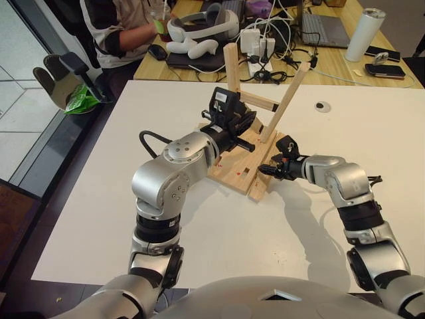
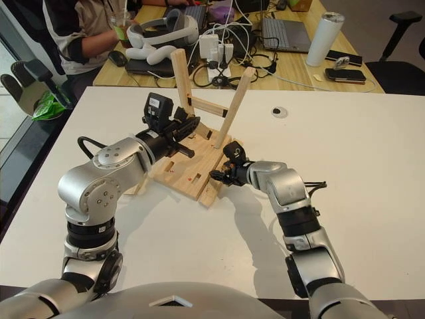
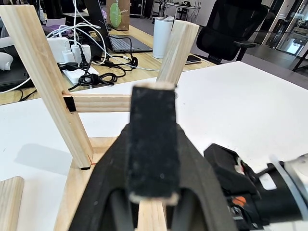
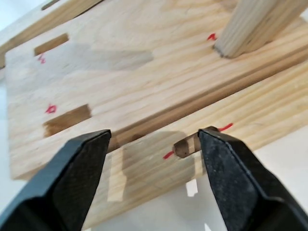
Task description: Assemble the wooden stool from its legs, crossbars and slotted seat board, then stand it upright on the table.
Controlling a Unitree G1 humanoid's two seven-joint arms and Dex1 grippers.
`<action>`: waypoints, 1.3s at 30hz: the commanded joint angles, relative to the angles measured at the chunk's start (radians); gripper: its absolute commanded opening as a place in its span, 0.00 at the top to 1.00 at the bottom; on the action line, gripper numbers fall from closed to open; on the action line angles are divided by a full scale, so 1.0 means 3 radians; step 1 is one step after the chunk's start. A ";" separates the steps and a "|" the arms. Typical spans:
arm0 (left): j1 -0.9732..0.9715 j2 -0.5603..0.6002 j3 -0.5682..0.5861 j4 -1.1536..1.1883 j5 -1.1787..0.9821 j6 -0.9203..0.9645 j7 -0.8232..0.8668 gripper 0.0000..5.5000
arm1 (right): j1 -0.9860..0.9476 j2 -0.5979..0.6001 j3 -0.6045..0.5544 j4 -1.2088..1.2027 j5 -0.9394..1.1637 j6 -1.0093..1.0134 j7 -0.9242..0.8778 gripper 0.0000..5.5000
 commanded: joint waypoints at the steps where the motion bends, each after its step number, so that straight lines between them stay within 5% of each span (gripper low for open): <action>1: 0.0054 0.0023 -0.0001 -0.0055 0.0048 0.0043 0.0024 0.93 | 0.0219 -0.0012 -0.0156 -0.0694 0.0198 0.0577 -0.0123 0.38; 4: 0.0052 0.0025 -0.0021 -0.0048 0.0052 0.0046 0.0017 0.93 | 0.0301 -0.0062 -0.0225 -0.0981 0.0265 0.0661 -0.0179 0.38; 7: 0.0073 -0.0009 -0.0027 -0.0095 0.0007 0.0109 0.0013 0.93 | 0.0240 0.0172 -0.0744 -0.1055 0.0380 0.0321 -0.0315 0.38; 13: 0.0220 -0.0075 0.0052 -0.0226 -0.0065 0.0259 0.0035 0.93 | 0.0452 0.0319 -0.1229 -0.1129 -0.0141 -0.0451 -0.1236 0.38; 18: 0.0287 -0.0094 -0.0094 -0.0209 -0.0079 0.0415 0.0017 0.93 | 0.0554 0.0438 -0.0634 -0.1792 -0.0974 -0.1549 -0.1900 0.38; 26: 0.0333 -0.0165 -0.0174 -0.0126 -0.0147 0.0798 -0.0029 0.93 | 0.0494 0.0911 0.0262 -0.1854 -0.1250 -0.1852 -0.2043 0.38; 39: 0.0038 -0.1118 0.0239 0.0589 0.0051 0.0819 0.0529 0.93 | 0.0485 0.1090 0.0541 -0.1291 -0.1562 -0.2032 -0.2046 0.38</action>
